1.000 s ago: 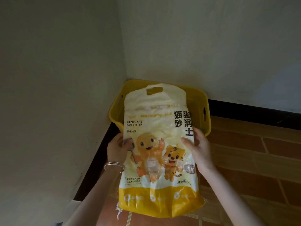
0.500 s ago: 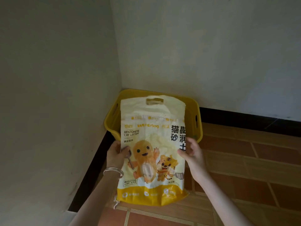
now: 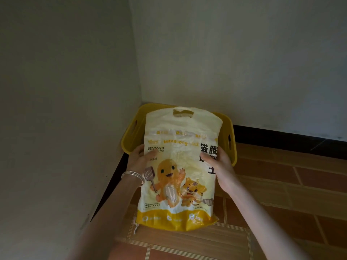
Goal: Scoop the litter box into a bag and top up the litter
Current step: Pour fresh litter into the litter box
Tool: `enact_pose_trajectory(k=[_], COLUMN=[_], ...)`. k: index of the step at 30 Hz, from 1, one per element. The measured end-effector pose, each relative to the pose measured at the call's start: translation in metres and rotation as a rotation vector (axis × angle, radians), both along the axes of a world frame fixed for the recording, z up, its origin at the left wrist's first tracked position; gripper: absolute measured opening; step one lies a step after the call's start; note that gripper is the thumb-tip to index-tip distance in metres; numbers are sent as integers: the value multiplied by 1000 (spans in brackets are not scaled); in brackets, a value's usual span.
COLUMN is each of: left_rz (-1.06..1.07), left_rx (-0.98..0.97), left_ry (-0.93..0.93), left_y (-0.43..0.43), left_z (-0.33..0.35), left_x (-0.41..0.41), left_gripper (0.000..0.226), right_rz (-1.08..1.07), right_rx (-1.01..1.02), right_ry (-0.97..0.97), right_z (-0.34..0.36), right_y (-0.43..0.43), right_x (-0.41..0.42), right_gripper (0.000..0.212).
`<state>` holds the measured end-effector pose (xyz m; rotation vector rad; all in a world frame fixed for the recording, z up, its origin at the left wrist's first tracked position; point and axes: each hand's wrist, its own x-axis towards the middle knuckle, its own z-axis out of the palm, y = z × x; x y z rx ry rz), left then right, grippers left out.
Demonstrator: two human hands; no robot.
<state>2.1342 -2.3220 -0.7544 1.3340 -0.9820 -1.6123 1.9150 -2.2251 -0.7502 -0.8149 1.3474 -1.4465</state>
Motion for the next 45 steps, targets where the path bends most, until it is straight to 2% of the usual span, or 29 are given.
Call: enact_pose_trajectory(k=[3, 7, 12, 16, 18, 20, 22, 24, 31, 34, 41, 45], left_rz=[-37, -43, -58, -95, -102, -91, -74, -69, 21, -3, -48, -85], left_rx=[-57, -70, -55, -74, -91, -108, -135, -173, -201, -235, -374, -415], left_ry=[-11, -14, 15, 72, 59, 53, 87, 92, 68, 47, -3, -22], left_y=[-7, -11, -11, -13, -14, -15, -16, -17, -14, -10, 3, 5], left_z=[10, 19, 35, 49, 55, 58, 63, 67, 85, 95, 121, 130], left_x=[8, 13, 8, 5, 5, 7, 10, 13, 24, 32, 42, 43], left_gripper=[29, 22, 30, 23, 26, 35, 31, 26, 27, 28, 31, 20], right_rz=[-67, -48, -42, -29, -37, -31, -3, 32, 28, 76, 172, 231], right_rx=[-61, -62, -24, 3, 10, 5, -18, -37, -43, -10, -14, -39], right_ry=[66, 138, 100, 66, 62, 41, 32, 52, 200, 318, 450, 585], right_z=[15, 27, 35, 45, 50, 55, 62, 67, 90, 100, 123, 138], right_y=[-2, -4, -7, -12, -15, -17, -20, -22, -21, -15, -7, -9], right_x=[-6, -12, -13, -18, -21, -23, -26, -29, -42, -53, -61, -58], right_gripper=[44, 37, 37, 39, 48, 67, 80, 82, 65, 60, 53, 31])
